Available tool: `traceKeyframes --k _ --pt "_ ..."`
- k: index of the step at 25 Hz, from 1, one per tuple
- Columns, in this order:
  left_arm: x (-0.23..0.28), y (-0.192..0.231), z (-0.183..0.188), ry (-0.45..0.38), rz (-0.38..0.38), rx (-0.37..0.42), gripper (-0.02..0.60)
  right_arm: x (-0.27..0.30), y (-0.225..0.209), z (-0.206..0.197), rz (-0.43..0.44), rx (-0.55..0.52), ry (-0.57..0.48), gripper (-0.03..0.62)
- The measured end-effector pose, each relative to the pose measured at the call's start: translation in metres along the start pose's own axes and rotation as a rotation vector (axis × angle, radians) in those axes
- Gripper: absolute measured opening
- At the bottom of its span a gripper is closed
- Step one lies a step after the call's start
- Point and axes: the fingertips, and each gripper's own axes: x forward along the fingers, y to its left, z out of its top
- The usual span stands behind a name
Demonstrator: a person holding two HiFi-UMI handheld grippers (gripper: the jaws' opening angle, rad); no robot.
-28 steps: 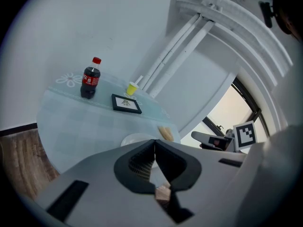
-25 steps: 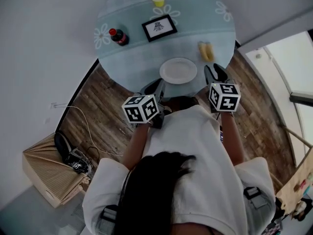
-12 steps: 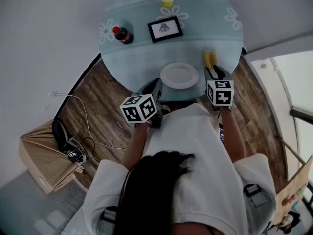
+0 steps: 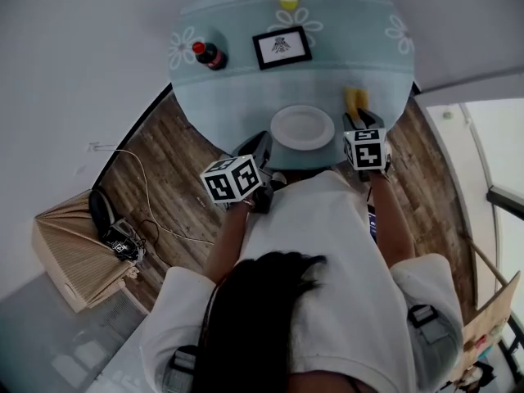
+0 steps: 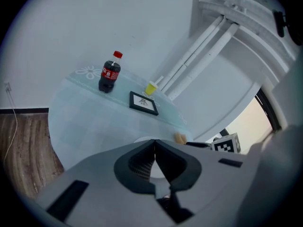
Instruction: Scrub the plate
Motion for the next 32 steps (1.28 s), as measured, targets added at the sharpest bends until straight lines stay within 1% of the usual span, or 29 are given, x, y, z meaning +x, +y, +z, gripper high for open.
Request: traceKeyframes --k 4,10,15,19,22,28,32 --pt "0.003 0.0 -0.001 0.016 0.003 0.004 0.009 0.008 0.001 -0.009 -0.009 -0.01 0.044 0.14" --pt "0.003 0.005 -0.003 0.026 0.017 -0.019 0.009 0.015 -0.01 -0.017 -0.035 0.03 0.068 0.138" --pt "0.004 0.008 -0.003 0.033 0.02 -0.026 0.009 0.016 -0.017 -0.018 -0.061 0.066 0.059 0.089" --pt "0.004 0.011 -0.003 0.034 0.02 -0.042 0.009 0.017 -0.018 -0.019 -0.076 0.069 0.046 0.078" --pt "0.003 0.013 -0.002 0.031 0.023 -0.047 0.009 0.018 -0.02 -0.019 -0.082 0.09 0.058 0.071" --pt "0.0 0.017 -0.002 0.019 0.025 -0.057 0.009 0.018 -0.02 -0.019 -0.105 0.062 0.059 0.063" --pt "-0.002 0.018 -0.005 0.024 0.022 -0.068 0.009 0.019 -0.019 -0.02 -0.109 0.079 0.053 0.061"
